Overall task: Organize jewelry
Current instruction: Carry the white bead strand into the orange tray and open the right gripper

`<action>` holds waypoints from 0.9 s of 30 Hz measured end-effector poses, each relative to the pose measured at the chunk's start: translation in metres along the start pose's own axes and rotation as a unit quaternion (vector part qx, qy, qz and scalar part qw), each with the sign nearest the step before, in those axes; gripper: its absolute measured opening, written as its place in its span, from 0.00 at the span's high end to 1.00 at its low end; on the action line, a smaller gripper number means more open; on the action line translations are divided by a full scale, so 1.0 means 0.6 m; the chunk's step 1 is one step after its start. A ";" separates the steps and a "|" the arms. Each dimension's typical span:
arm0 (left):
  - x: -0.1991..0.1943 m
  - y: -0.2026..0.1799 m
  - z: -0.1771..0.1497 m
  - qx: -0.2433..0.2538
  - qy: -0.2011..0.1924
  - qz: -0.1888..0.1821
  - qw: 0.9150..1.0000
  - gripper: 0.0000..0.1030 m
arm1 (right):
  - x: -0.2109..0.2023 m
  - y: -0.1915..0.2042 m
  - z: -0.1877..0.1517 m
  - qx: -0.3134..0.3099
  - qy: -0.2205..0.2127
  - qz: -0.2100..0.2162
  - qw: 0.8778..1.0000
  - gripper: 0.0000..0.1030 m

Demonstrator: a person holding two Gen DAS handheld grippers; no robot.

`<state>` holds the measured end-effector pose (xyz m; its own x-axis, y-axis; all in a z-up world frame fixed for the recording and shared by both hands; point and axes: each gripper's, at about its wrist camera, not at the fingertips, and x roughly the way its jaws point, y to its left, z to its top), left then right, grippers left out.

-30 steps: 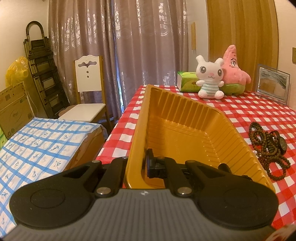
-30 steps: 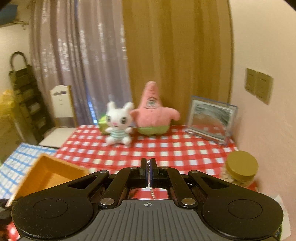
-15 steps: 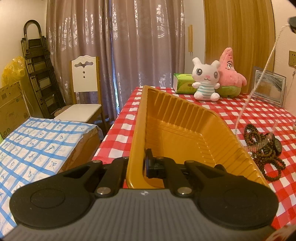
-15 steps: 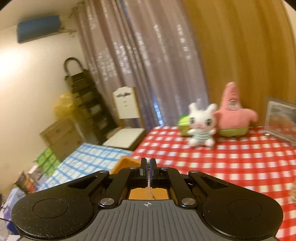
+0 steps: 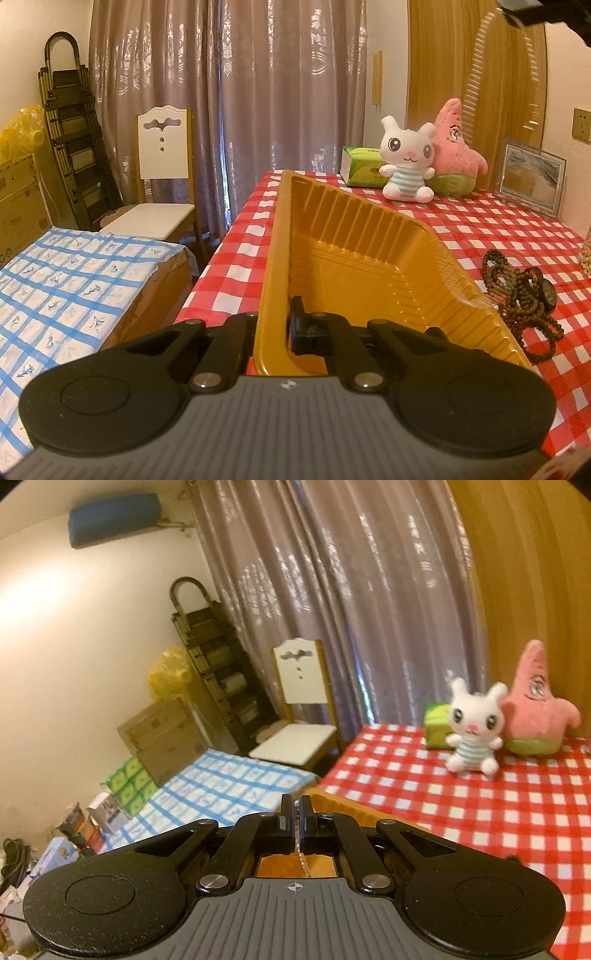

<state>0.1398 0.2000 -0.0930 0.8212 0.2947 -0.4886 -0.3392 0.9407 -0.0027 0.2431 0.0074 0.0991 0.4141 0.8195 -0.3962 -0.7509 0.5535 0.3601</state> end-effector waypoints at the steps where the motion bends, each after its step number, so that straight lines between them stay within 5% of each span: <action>1: 0.001 0.001 0.000 -0.001 0.000 -0.001 1.000 0.97 | 0.009 0.002 -0.001 0.000 0.001 0.002 1.000 0.98; 15: 0.005 0.003 0.001 -0.004 0.005 -0.003 1.000 0.97 | 0.076 -0.036 -0.091 0.023 0.107 -0.026 0.994 0.94; 18: 0.007 0.004 -0.001 -0.002 0.007 -0.001 1.000 0.97 | 0.064 -0.053 -0.109 0.029 0.122 -0.044 0.991 0.86; 20: 0.008 0.004 -0.001 -0.002 0.008 0.000 1.000 0.97 | 0.053 -0.070 -0.124 0.042 0.133 -0.060 0.988 0.71; 27: 0.009 0.004 -0.002 0.003 0.010 0.003 1.000 0.96 | 0.002 -0.146 -0.169 0.094 0.158 -0.124 0.975 0.65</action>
<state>0.1431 0.2037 -0.0967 0.8098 0.2973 -0.5059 -0.3420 0.9397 0.0048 0.2572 -0.0552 -0.0188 0.3698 0.5875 -0.7198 -0.5284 0.7702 0.3572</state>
